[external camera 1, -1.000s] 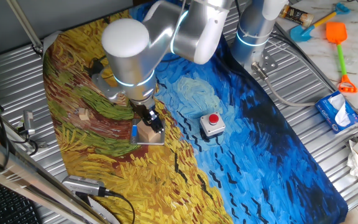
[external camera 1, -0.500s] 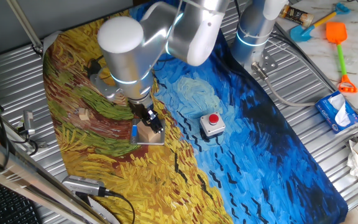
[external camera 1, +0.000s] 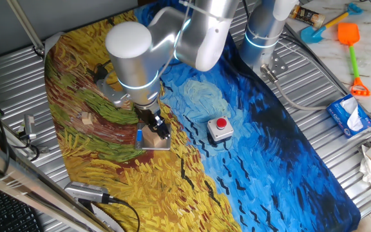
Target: Remove the object from the scale
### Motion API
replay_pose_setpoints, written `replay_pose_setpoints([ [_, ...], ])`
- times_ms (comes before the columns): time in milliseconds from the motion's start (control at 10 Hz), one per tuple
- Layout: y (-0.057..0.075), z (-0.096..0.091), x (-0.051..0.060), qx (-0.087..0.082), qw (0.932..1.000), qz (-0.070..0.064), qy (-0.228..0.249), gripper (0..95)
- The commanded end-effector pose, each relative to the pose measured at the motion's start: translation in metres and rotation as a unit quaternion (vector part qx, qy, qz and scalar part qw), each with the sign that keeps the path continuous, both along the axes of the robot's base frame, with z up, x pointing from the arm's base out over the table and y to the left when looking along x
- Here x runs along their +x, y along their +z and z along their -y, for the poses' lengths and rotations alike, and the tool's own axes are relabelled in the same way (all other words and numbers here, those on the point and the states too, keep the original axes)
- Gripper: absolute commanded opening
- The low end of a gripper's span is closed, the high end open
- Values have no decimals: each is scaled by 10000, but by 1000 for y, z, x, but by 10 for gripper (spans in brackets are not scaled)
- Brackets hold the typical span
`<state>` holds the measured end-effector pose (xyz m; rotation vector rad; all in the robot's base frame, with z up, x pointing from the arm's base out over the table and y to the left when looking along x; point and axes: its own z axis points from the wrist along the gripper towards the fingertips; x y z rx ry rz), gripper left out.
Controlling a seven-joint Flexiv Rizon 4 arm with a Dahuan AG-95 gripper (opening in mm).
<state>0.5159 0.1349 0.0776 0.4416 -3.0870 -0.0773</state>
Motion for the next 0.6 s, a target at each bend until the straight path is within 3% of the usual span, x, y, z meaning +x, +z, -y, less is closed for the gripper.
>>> replay_pose_setpoints([
  [100, -4, 1, -1, -4, 10000, 34, 18, 950],
  [200, -8, 2, -1, -2, 10000, 72, 43, 760],
  [600, -14, 4, -2, -34, 9998, 197, -15, 760],
])
